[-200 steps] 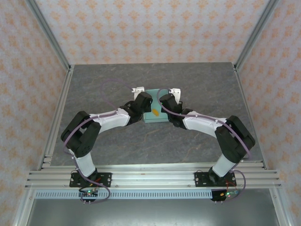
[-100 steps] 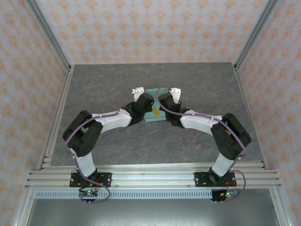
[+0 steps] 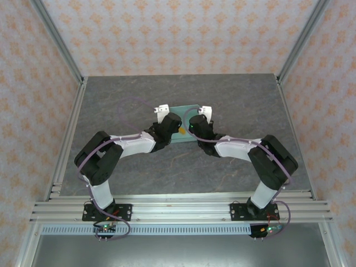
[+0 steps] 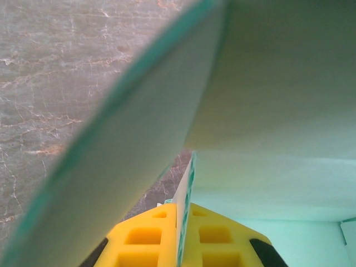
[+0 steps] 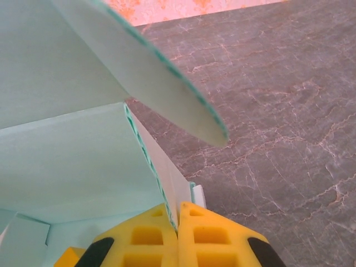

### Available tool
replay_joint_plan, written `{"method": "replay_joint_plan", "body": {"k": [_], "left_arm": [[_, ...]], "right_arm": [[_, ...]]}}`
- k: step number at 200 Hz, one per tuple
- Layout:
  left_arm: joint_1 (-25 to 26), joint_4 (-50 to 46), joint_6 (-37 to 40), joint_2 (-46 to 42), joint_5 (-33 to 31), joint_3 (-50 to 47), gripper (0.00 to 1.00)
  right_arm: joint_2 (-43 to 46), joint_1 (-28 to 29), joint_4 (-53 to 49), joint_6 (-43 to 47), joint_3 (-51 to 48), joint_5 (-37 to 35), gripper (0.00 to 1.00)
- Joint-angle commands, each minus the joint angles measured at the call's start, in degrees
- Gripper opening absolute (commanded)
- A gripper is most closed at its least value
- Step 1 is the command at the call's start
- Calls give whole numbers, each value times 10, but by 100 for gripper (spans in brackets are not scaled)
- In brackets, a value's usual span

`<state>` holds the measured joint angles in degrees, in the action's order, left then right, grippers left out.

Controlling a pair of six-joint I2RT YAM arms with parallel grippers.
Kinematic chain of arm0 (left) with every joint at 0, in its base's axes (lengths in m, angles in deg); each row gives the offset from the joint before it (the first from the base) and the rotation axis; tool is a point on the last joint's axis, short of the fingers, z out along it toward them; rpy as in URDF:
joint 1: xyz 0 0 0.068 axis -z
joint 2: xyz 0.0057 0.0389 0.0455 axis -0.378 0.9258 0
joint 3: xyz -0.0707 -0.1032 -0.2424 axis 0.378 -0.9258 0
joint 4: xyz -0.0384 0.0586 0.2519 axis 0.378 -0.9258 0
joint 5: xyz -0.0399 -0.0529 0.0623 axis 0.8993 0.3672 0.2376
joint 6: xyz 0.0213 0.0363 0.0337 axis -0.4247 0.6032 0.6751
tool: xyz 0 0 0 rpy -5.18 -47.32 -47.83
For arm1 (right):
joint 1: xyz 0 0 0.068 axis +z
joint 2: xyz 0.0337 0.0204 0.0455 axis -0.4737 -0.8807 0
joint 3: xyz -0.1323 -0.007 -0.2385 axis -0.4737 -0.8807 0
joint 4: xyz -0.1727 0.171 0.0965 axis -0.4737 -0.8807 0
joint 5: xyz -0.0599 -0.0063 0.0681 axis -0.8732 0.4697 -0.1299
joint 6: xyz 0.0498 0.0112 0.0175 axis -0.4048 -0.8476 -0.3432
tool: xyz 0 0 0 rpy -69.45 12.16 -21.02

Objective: Fold the paper box

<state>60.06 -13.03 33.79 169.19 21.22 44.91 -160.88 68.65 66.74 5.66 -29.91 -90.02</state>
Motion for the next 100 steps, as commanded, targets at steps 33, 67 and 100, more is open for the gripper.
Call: {"method": "replay_joint_plan", "body": {"k": [33, 67, 100], "left_arm": [[-5, 44, 34, 15, -68, 7, 5], [-4, 66, 36, 27, -70, -5, 5], [6, 75, 38, 32, -84, -18, 5]], "right_arm": [[-22, -25, 56, 31, 0, -5, 0], [-36, -28, 71, 43, -5, 0, 0], [-38, -28, 110, 60, -33, 24, 0]]}}
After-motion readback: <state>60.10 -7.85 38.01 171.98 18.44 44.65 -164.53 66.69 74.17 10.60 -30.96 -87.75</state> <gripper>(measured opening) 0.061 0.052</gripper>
